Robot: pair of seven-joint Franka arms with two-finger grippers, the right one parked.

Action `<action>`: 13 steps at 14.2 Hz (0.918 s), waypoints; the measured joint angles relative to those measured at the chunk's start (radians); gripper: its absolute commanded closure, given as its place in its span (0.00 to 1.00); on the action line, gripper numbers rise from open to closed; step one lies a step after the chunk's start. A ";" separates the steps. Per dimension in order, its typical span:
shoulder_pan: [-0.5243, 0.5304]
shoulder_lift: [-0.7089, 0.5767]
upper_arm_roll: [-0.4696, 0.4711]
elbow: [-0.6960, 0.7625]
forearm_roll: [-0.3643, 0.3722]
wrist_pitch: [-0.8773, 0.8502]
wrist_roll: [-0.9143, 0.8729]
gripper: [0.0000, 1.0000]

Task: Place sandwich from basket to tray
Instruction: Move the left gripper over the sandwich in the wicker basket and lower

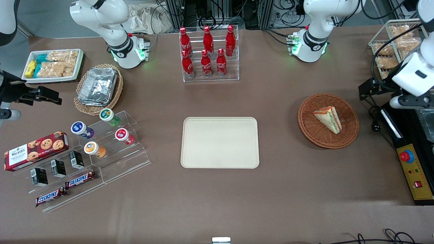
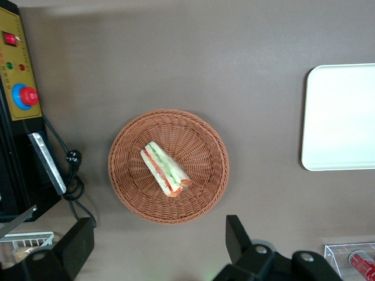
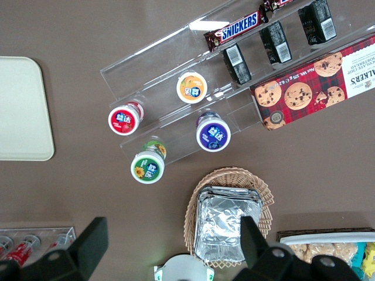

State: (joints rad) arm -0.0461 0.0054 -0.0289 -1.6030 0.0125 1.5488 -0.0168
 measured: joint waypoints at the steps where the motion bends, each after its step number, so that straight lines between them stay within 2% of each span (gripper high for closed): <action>1: -0.001 0.013 -0.002 0.005 0.000 0.000 -0.001 0.00; 4: -0.002 0.023 -0.003 0.015 0.000 -0.005 -0.008 0.00; 6: -0.001 0.023 -0.001 0.014 0.001 -0.014 -0.090 0.00; 10: -0.002 0.012 -0.005 -0.065 0.000 0.050 -0.427 0.00; 13: -0.003 -0.036 -0.030 -0.278 0.001 0.228 -0.718 0.00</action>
State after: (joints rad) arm -0.0494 -0.0303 -0.0592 -1.8813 0.0137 1.7765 -0.7351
